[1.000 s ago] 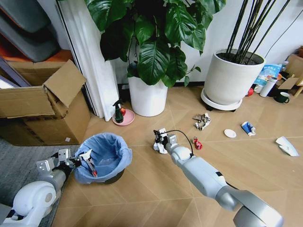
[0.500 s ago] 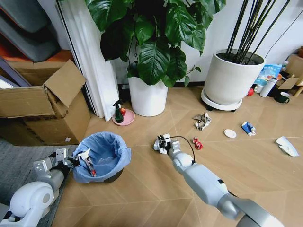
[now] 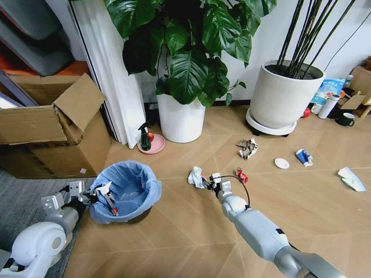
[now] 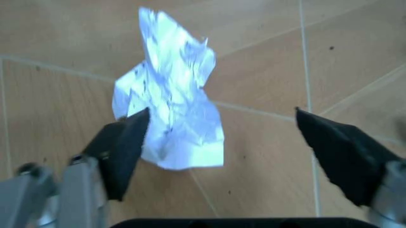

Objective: Pick up the trash bin and place the garbage on the floor into it.

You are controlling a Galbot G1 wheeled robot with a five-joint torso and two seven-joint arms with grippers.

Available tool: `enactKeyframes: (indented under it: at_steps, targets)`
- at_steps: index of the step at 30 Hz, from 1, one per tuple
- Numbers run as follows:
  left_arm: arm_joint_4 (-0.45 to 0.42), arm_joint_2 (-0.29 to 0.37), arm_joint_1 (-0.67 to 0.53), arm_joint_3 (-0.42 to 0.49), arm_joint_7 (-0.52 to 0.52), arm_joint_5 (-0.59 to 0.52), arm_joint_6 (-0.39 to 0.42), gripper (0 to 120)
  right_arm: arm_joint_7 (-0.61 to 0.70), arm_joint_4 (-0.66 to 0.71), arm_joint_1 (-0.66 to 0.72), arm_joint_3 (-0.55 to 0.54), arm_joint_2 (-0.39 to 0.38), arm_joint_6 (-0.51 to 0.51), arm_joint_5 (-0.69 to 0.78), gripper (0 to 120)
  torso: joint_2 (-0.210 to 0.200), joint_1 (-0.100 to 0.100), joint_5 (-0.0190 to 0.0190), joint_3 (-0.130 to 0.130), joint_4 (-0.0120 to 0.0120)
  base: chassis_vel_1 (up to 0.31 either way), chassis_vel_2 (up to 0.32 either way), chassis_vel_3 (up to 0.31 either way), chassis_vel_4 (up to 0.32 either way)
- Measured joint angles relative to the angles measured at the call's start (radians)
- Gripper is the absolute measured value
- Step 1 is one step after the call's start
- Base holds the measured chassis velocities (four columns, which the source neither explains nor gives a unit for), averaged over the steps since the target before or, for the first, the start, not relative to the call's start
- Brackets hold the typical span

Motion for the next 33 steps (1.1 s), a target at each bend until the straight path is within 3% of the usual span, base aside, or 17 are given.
enactKeyframes:
  at_steps: [1, 7, 31, 33]
  targets:
    - [0.000, -0.001, 0.000, 0.000, 0.000, 0.000, 0.000, 1, -0.007, -0.021, 0.008, -0.003, 0.008, 0.005, -0.008, 92, 0.000, 0.000, 0.0000, 0.000, 0.0000, 0.000, 0.000, 0.000, 0.000]
    - [0.000, -0.003, 0.000, -0.001, 0.000, 0.000, 0.000, 1, -0.034, -0.090, 0.036, -0.018, 0.035, 0.021, -0.053, 100, 0.000, 0.000, -0.0001, 0.000, 0.0001, 0.000, 0.000, 0.000, 0.000]
    - [0.010, 0.002, -0.007, -0.011, 0.011, -0.002, -0.004, 1, -0.090, -0.341, 0.137, -0.024, 0.156, 0.066, -0.197, 100, 0.000, 0.000, -0.0002, 0.000, 0.0000, 0.000, 0.000, 0.000, 0.000]
    - [0.008, 0.002, -0.007, -0.012, 0.012, -0.002, -0.005, 1, -0.091, -0.365, 0.148, -0.025, 0.166, 0.065, -0.200, 94, 0.000, 0.000, -0.0003, 0.000, 0.0000, 0.000, 0.000, 0.000, 0.000]
